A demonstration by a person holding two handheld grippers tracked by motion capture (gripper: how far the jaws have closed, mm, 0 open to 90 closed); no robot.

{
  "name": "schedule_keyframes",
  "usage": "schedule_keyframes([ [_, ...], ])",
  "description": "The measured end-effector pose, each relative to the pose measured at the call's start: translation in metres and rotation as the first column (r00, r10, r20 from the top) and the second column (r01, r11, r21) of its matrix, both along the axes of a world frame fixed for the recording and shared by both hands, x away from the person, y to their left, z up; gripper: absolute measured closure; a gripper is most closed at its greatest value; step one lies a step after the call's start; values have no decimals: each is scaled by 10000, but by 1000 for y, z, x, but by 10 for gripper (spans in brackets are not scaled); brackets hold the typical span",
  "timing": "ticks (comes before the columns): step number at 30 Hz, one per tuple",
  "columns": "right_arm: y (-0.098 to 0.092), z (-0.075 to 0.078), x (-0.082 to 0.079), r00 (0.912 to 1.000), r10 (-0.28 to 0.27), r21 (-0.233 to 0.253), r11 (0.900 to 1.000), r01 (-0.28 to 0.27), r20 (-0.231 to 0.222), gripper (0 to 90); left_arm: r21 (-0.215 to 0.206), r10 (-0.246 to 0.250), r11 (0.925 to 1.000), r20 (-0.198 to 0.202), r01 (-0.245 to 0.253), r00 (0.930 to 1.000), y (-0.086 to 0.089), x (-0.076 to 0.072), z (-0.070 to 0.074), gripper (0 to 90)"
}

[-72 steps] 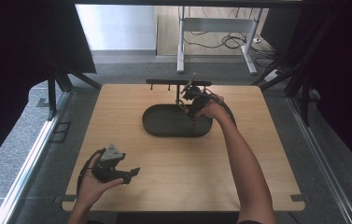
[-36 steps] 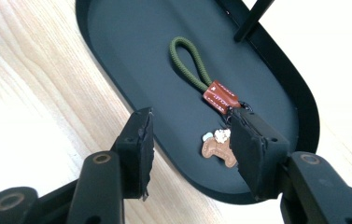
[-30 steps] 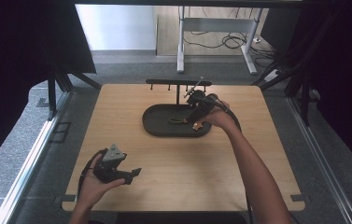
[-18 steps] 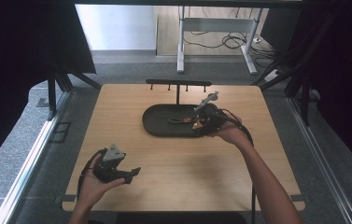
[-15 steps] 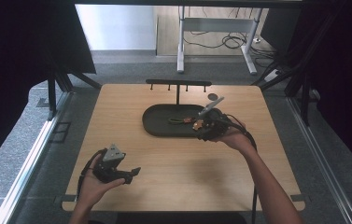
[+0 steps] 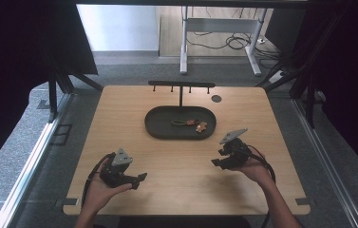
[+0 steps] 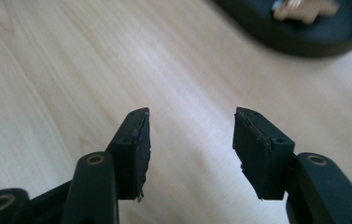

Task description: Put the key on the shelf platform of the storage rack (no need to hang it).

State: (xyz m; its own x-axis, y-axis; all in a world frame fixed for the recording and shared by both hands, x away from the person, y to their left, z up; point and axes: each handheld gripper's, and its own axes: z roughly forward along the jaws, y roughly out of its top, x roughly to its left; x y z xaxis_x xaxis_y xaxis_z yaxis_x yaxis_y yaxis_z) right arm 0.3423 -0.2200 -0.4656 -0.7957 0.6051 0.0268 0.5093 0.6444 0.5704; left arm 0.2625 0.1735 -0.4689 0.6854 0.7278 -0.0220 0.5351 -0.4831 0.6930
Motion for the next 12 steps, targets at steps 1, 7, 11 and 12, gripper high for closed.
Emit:
schedule_keyframes([
  [1,-2,-5,-3,10000,-85,28,10000,85,-5,478,-2,37,10000,6,-37,10000,0,0,0,211],
  [7,-12,-18,-13,9992,-381,272,9989,378,111,472,43,77,10000,-21,-77,10000,-2,0,0,210],
  [11,-14,-14,-16,9967,-622,740,9955,583,517,460,73,150,9999,-20,-150,9999,-2,0,1,210],
  [12,-13,-14,-15,9969,-599,674,9961,565,501,448,73,150,9999,-20,-150,9999,-2,0,1,210],
])
